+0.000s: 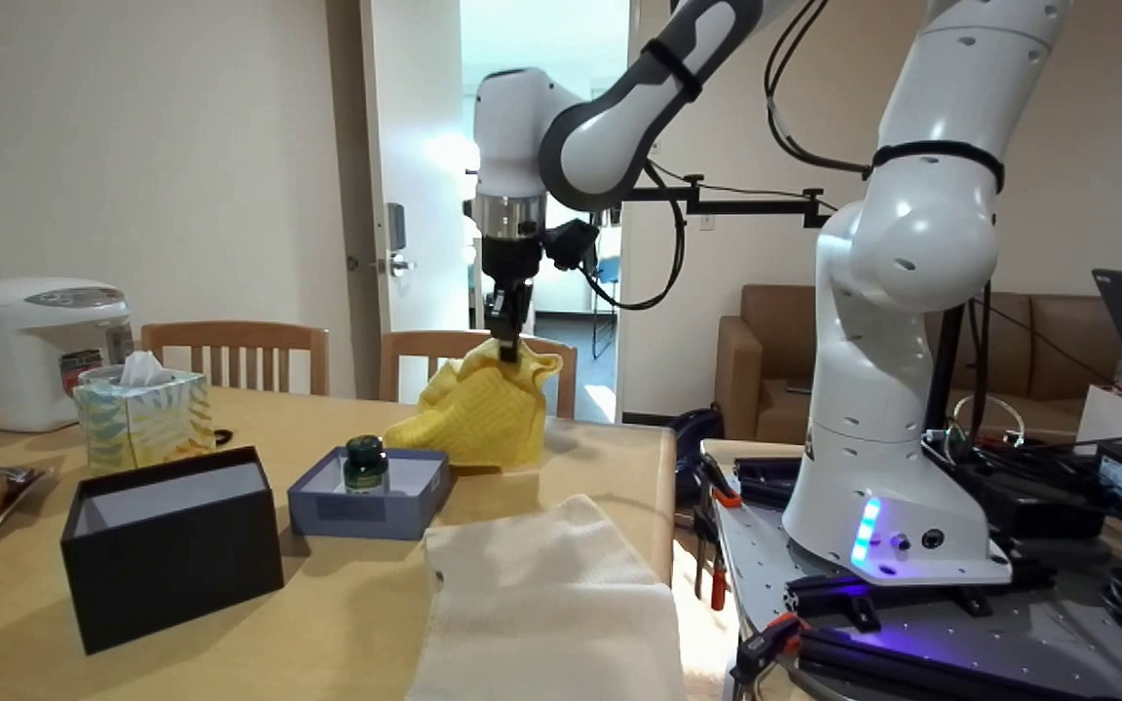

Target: Unfold the towel slightly on the table

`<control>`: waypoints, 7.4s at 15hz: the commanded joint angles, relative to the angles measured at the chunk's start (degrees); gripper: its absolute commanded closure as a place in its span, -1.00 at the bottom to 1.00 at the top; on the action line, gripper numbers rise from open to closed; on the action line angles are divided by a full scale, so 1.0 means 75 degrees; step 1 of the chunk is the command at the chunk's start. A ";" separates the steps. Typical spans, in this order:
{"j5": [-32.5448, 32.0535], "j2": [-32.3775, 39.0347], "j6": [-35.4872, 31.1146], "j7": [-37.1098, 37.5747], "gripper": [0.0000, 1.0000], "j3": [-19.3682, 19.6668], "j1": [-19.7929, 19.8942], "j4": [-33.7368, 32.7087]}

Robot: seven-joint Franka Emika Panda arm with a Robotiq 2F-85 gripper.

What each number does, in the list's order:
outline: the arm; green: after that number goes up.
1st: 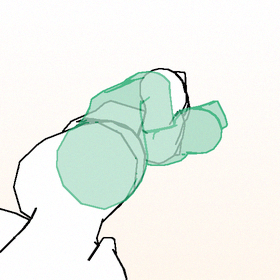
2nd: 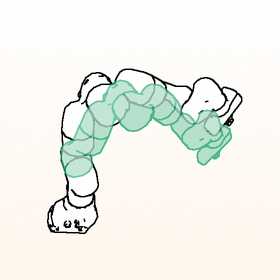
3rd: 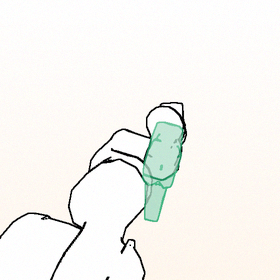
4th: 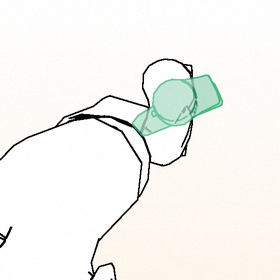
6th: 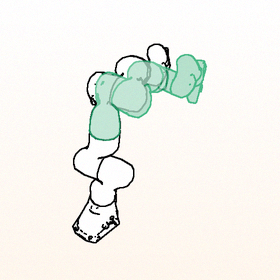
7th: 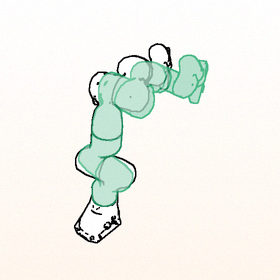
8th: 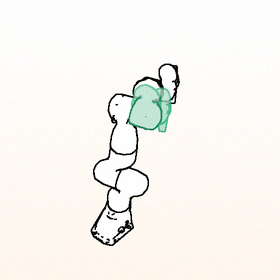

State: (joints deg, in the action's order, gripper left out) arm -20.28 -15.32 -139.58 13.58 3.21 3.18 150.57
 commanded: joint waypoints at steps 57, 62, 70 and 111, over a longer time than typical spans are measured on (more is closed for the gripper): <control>-0.0039 0.2652 0.2312 -0.2261 0.97 0.0487 0.0005 -0.5264; -0.0587 0.1283 0.3074 -0.1932 0.97 0.0392 0.0040 -0.3832; 0.0738 0.0588 0.2442 -0.2250 0.97 0.0167 -0.0100 -0.1576; 0.1809 0.2732 -0.0076 0.1804 -1.00 0.0003 -0.0178 -0.1195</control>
State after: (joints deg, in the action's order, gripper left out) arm -8.01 5.16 -135.38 25.90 2.63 1.99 138.02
